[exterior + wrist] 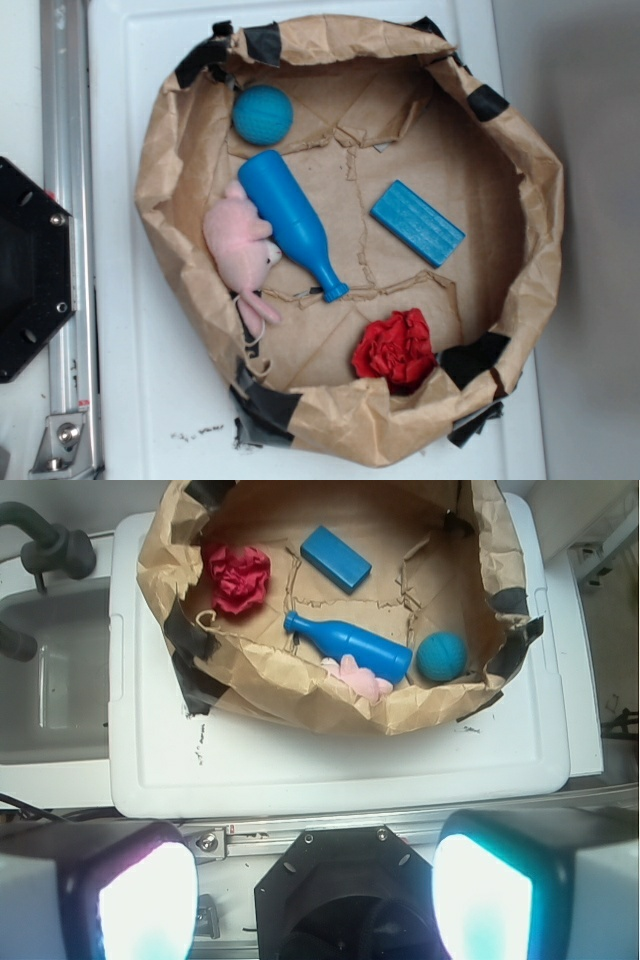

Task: Grab the blue block.

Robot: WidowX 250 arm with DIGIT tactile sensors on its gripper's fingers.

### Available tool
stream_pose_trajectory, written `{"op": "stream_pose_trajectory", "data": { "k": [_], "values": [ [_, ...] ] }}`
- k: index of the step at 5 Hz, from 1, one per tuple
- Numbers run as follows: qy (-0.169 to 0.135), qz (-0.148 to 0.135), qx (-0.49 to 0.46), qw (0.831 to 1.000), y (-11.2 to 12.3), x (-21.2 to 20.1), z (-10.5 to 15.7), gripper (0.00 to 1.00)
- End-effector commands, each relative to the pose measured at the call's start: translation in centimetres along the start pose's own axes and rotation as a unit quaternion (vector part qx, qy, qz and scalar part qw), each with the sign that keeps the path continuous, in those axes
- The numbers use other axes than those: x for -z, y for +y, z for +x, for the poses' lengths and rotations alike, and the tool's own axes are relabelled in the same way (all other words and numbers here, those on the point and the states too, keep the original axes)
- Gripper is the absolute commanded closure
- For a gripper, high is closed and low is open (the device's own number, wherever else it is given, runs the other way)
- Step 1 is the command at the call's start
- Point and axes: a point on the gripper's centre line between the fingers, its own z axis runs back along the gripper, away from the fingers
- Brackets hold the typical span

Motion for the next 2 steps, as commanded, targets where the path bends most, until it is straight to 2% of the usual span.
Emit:
{"op": "stream_pose_trajectory", "data": {
  "k": [1, 2],
  "values": [
    [-0.086, 0.136, 0.014, 0.987, 0.3, 6.4, 9.4, 0.00],
    [-0.095, 0.135, 0.077, 0.983, 0.4, 9.9, 14.0, 0.00]
  ]
}}
